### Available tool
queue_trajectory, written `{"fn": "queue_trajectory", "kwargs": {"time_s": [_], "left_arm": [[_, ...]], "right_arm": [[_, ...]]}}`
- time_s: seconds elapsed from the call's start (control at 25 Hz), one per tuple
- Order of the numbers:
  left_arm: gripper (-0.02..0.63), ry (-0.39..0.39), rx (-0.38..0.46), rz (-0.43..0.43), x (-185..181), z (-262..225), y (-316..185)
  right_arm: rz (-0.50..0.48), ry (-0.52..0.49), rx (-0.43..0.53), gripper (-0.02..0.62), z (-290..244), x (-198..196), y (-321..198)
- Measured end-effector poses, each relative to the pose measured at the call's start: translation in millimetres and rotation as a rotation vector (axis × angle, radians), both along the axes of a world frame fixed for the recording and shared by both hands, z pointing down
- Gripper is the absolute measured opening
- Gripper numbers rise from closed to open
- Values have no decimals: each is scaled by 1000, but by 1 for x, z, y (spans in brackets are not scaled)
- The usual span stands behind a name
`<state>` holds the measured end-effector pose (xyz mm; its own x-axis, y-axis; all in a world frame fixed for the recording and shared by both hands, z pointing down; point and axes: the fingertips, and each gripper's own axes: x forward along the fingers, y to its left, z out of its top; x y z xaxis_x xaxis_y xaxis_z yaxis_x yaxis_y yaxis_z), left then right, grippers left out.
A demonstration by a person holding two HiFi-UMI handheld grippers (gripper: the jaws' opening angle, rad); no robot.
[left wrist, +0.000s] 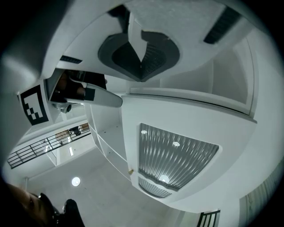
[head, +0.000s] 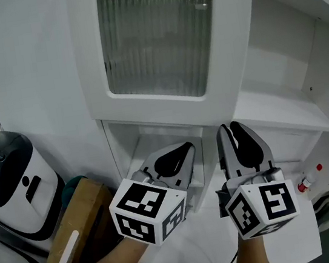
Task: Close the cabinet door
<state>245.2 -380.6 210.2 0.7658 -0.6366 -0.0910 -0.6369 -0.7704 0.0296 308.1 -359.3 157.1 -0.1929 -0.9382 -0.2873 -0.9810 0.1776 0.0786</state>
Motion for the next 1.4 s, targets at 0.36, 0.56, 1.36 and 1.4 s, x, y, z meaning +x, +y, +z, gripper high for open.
{"fn": "queue_trajectory", "kwargs": {"time_s": [0.36,0.56,1.36,1.4], "left_arm": [[12,-2,-1,-3,-31,-1,13],[12,-9,-6,-2,-48,1,23],[12,-33,14,11,-123,12,74],[12,-35,15,13,-125,12,76]], "right_arm": [[10,12,-27,78,7,-35,13],[15,8,-52,69,16,-56,23],[80,16,-135,43,49,-141,74],[84,19,-140,41,51,-144,77]]}}
